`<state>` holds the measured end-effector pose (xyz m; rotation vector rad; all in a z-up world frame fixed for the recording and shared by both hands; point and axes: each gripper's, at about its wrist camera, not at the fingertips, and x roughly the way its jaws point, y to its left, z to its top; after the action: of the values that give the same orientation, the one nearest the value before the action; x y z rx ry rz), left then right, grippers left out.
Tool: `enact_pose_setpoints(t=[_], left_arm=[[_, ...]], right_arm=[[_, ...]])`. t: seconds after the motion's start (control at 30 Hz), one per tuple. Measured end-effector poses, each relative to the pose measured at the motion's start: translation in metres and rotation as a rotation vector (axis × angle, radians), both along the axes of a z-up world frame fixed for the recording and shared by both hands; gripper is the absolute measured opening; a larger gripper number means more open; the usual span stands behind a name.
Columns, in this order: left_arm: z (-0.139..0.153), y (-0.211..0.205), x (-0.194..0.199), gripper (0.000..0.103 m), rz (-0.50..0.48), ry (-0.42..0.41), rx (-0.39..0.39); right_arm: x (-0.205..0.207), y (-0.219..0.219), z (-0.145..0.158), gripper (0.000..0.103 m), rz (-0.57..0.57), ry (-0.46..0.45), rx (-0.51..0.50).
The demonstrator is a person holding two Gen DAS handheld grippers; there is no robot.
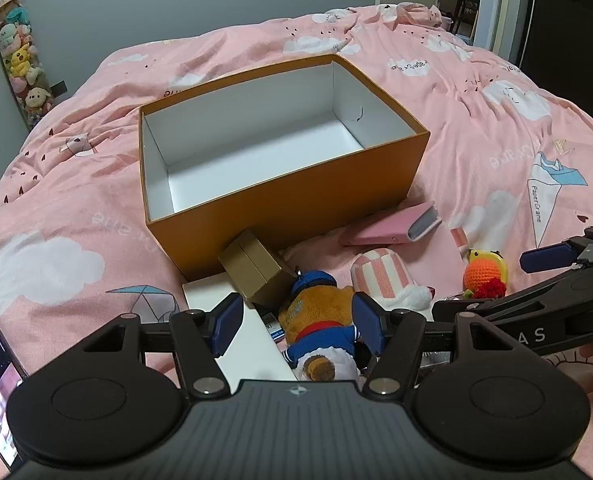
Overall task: Organize objects
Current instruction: 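Move the left tool to the white box while the right tool approaches the tan box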
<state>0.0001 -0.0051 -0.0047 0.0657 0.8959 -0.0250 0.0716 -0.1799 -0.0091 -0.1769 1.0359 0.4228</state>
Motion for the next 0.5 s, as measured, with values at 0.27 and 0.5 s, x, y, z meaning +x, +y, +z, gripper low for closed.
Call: enact_pose_setpoints(t=[0.27, 0.5], left_arm=[[-0.0008, 0.0001, 0.0004, 0.073, 0.002, 0.004, 0.0], [0.0009, 0.0038, 0.0004, 0.073, 0.01, 0.003, -0.015]], right_arm=[[0.0005, 0.0, -0.0001, 0.102, 0.002, 0.003, -0.002], [0.0006, 0.0009, 0.0003, 0.102, 0.01, 0.005, -0.004]])
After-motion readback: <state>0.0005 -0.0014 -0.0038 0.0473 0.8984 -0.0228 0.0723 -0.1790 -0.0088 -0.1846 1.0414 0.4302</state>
